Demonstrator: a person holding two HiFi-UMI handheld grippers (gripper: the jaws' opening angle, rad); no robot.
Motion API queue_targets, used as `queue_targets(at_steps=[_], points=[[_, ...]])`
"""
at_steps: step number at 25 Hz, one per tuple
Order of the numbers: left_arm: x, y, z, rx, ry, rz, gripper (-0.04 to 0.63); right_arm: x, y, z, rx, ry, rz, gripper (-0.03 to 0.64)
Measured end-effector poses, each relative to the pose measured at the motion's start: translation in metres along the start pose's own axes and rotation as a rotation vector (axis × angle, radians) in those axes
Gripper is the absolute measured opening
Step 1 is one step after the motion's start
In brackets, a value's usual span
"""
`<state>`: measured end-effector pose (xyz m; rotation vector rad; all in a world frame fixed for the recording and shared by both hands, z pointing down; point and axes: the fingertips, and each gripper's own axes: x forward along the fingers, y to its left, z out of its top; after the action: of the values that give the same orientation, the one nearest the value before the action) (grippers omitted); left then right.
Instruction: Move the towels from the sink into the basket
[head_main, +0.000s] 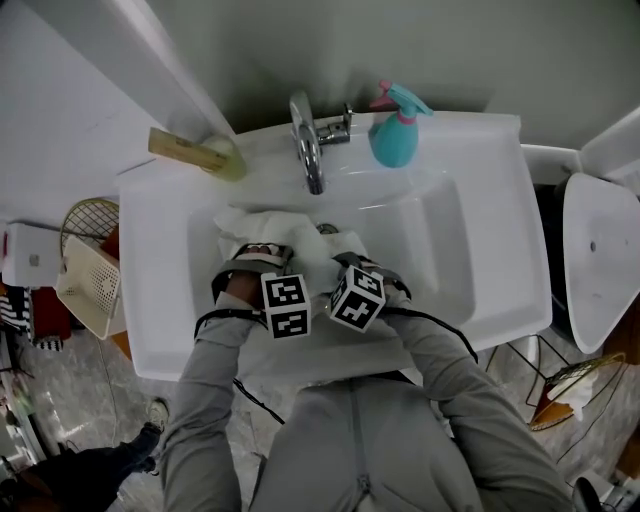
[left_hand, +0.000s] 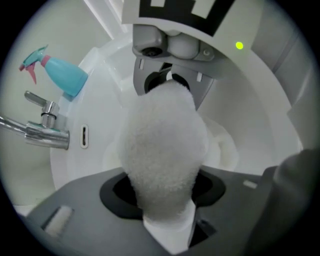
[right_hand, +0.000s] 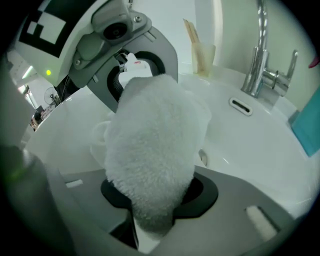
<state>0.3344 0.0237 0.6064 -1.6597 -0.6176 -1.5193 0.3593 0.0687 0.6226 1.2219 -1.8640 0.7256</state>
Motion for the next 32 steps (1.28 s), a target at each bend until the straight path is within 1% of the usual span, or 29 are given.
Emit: queue_targets(at_steps=[2, 3, 9, 14, 19, 22, 26, 29, 32], points=[[-0.009, -0.002, 0.002, -0.041, -0.020, 0.026, 0.263, -0.009, -0.002, 0.004, 0.005, -0.029, -0.029, 0.156], [-0.013, -0.002, 0.002, -0.064, -0.030, 0.037, 0.254, -0.014, -0.002, 0.006, 0.006, -0.043, -0.043, 0.150], [-0.043, 0.005, 0.004, -0.200, -0.107, 0.116, 0.227, -0.048, -0.012, 0.032, 0.035, -0.160, -0.131, 0.119], [-0.080, 0.025, 0.004, -0.282, -0.159, 0.230, 0.219, -0.086, -0.021, 0.063, 0.045, -0.269, -0.201, 0.109], [-0.124, 0.044, -0.002, -0.332, -0.180, 0.351, 0.219, -0.122, -0.026, 0.098, -0.008, -0.355, -0.256, 0.109], [-0.153, 0.054, -0.015, -0.378, -0.170, 0.431, 0.218, -0.140, -0.025, 0.126, -0.057, -0.417, -0.272, 0.109], [-0.194, 0.061, -0.042, -0.447, -0.137, 0.551, 0.218, -0.160, -0.016, 0.170, -0.136, -0.502, -0.272, 0.109], [-0.223, 0.059, -0.069, -0.503, -0.093, 0.637, 0.218, -0.171, -0.002, 0.206, -0.204, -0.570, -0.263, 0.109], [-0.250, 0.048, -0.102, -0.563, -0.039, 0.708, 0.218, -0.175, 0.021, 0.243, -0.278, -0.628, -0.235, 0.109]])
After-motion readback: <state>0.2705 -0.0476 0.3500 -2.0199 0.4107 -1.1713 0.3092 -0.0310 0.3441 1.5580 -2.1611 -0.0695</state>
